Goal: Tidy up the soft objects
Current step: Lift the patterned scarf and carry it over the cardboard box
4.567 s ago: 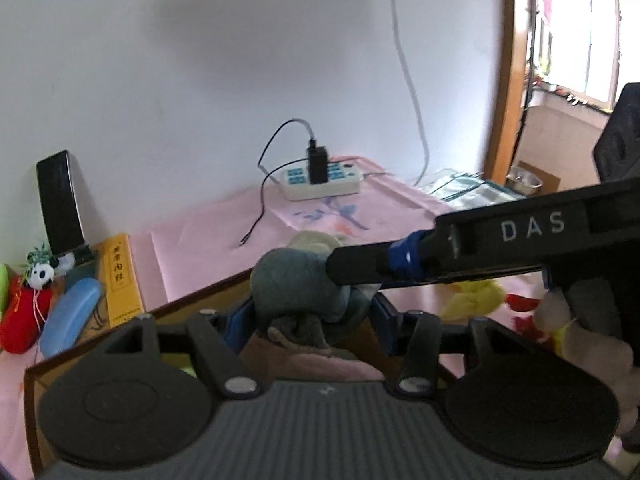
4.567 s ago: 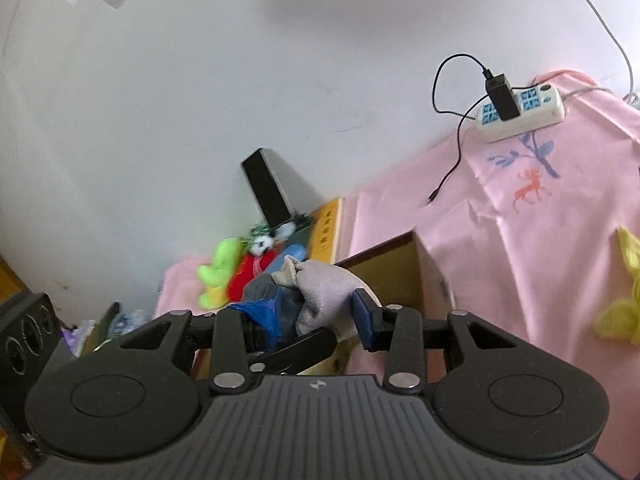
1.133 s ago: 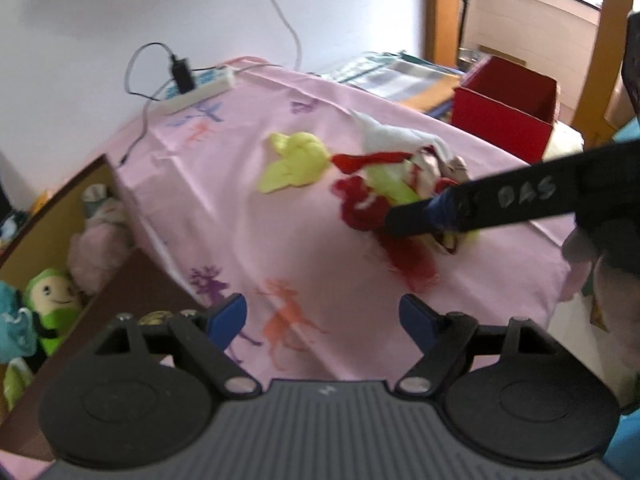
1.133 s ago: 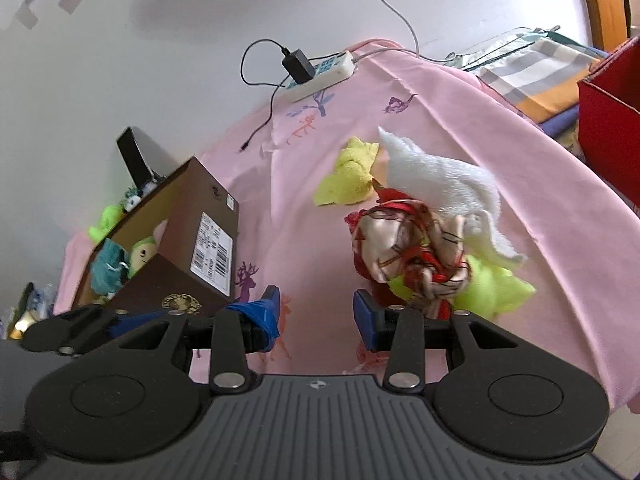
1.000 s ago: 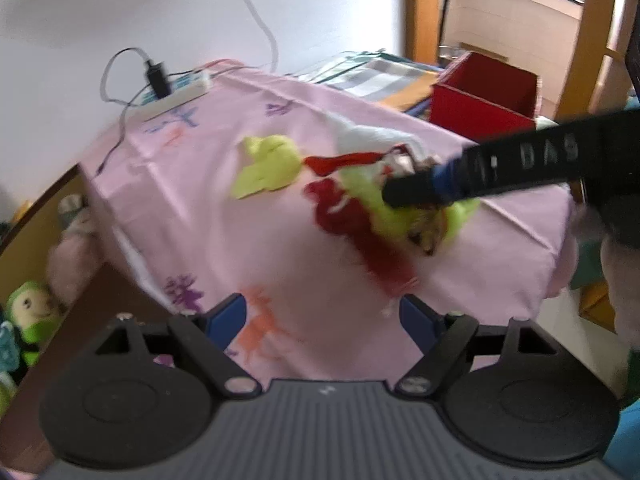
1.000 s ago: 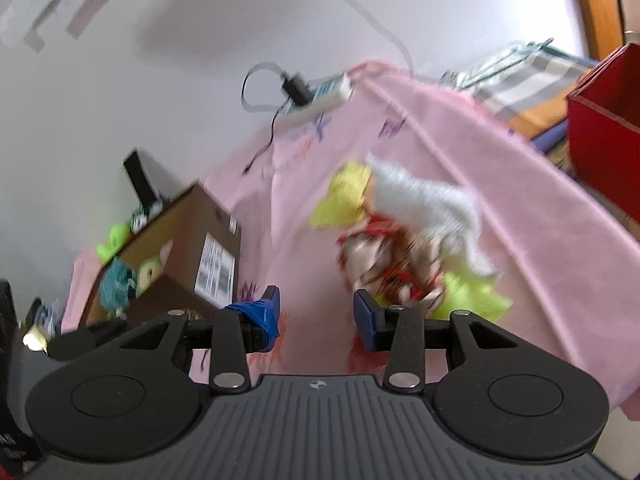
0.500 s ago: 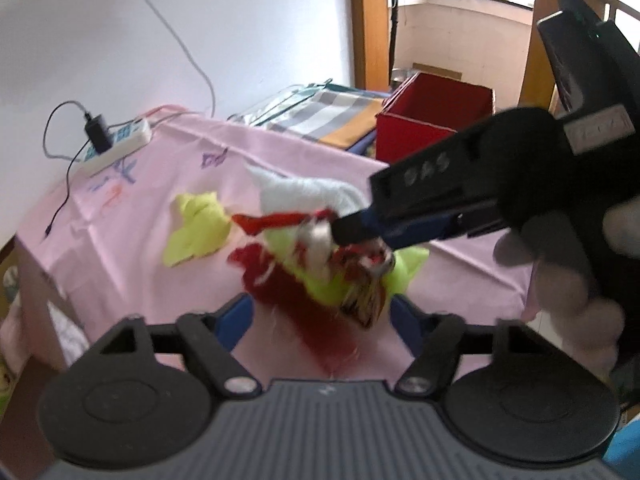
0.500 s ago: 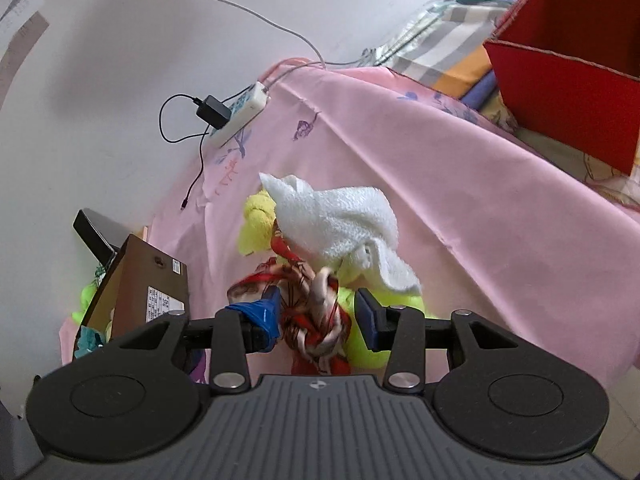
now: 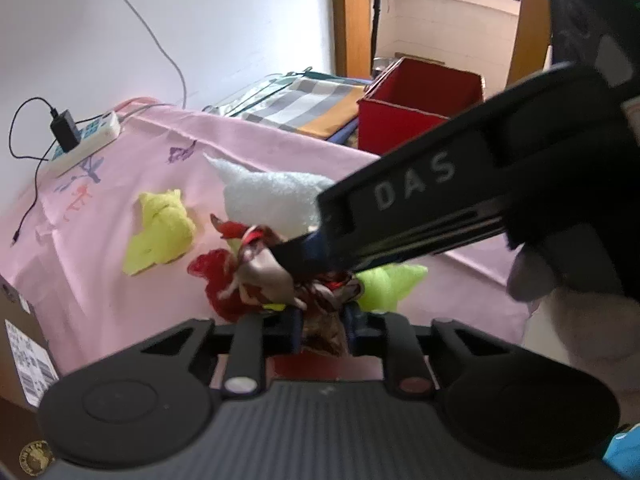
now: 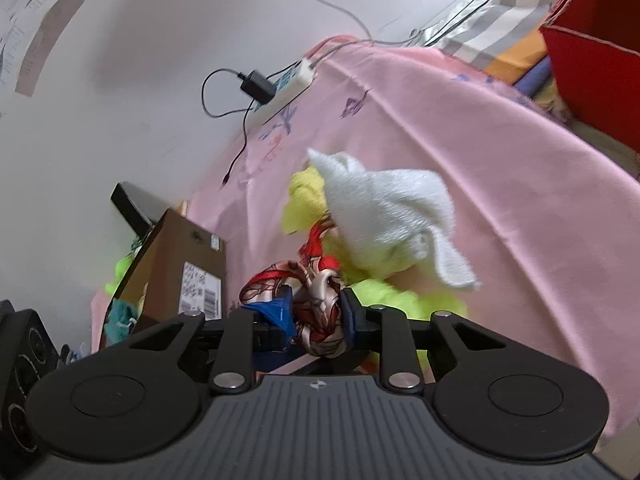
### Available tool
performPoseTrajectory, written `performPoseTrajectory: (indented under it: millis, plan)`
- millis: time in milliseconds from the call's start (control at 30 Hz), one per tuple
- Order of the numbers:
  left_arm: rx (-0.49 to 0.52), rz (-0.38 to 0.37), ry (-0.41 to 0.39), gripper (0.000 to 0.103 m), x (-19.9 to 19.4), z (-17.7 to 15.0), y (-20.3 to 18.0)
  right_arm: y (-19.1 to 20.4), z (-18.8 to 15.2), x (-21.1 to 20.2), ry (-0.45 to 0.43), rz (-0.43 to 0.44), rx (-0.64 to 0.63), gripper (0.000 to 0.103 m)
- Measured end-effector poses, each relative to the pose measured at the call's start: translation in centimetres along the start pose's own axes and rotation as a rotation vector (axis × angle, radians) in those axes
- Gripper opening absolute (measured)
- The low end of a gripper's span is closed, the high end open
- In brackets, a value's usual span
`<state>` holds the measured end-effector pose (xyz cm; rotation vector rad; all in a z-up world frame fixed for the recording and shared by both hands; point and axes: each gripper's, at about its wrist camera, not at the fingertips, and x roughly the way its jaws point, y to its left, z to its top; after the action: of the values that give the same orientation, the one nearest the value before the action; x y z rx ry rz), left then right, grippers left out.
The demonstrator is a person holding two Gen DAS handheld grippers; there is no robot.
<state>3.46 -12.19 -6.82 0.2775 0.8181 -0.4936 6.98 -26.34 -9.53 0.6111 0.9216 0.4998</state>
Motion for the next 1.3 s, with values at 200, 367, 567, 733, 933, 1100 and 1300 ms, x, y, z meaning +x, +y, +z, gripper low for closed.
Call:
performPoseTrajectory:
  millis: [200,367,567,733,933,1100,1300]
  plan:
    - [-0.010,0.008,-0.015,0.015,-1.4,-0.6,0.6,-0.2,0.0,0.5,0.055,0.070,0.072,0.007]
    - [0.004,0.052,-0.039,0.015,-3.6,-1.6,1.3,1.2,-0.6,1.1,0.085,0.147,0.088,0.007]
    - [-0.026,0.085,-0.051,0.015,-6.3,-3.5,2.8,4.2,-1.7,2.3,0.128,0.197,0.013,0.007]
    - [-0.046,0.121,-0.065,0.014,-8.4,-4.7,4.1,6.5,-2.5,3.2,0.153,0.232,-0.033,0.007]
    - [-0.075,0.176,-0.101,0.014,-11.3,-5.7,6.0,9.8,-2.9,4.2,0.151,0.281,-0.087,0.008]
    - [-0.095,0.225,-0.147,0.014,-14.0,-6.2,7.6,12.9,-2.8,4.8,0.136,0.330,-0.133,0.009]
    - [-0.110,0.289,-0.212,0.015,-16.8,-6.2,10.4,17.2,-2.3,5.6,0.099,0.389,-0.210,0.010]
